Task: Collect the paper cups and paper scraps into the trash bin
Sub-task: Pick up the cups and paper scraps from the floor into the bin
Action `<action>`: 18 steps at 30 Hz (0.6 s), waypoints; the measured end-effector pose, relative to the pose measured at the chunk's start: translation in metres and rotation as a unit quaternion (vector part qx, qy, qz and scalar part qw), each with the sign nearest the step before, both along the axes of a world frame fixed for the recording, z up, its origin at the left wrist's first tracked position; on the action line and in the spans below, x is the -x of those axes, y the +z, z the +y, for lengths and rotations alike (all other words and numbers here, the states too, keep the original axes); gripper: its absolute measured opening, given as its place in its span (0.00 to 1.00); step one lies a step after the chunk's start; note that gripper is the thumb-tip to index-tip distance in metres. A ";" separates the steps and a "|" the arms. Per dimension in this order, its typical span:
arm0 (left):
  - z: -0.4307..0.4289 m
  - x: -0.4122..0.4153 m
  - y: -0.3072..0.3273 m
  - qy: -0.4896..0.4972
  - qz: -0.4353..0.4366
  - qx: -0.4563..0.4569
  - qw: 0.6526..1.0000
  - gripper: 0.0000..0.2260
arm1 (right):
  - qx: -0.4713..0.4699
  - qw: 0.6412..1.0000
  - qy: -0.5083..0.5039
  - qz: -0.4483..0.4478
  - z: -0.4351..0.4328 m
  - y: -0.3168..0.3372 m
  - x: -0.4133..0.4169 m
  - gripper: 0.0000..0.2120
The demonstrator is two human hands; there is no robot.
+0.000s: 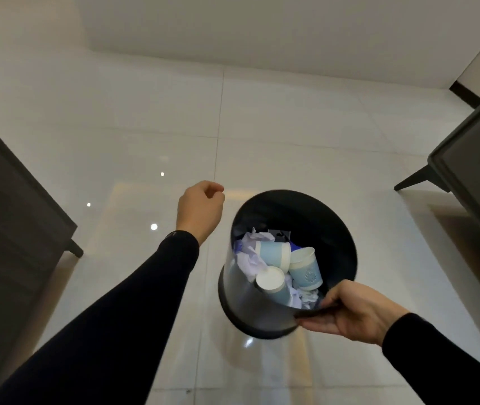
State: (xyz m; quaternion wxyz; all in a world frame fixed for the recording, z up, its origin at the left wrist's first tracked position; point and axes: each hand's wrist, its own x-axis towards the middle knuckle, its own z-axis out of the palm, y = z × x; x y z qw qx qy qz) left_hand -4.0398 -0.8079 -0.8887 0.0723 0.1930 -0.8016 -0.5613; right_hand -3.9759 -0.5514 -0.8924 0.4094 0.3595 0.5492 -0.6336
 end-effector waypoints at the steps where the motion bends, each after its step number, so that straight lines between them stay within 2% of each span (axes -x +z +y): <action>1: 0.001 -0.005 0.002 0.003 -0.007 0.012 1.000 0.07 | -0.002 1.000 -0.005 0.005 -0.005 0.003 0.001 0.23; 5: -0.012 -0.037 0.035 -0.005 -0.108 0.078 0.991 0.09 | -0.021 1.000 0.001 0.007 -0.028 0.042 0.000 0.25; 9: -0.035 -0.063 0.114 -0.018 -0.186 0.124 0.974 0.12 | -0.042 0.997 0.053 -0.021 -0.040 0.118 -0.007 0.22; 14: -0.070 -0.082 0.254 -0.024 -0.231 0.115 0.966 0.12 | -0.035 0.991 0.099 -0.082 -0.063 0.262 -0.020 0.18; 18: -0.097 -0.092 0.378 -0.016 -0.259 0.097 0.961 0.12 | -0.030 0.992 0.088 -0.089 -0.091 0.392 -0.018 0.21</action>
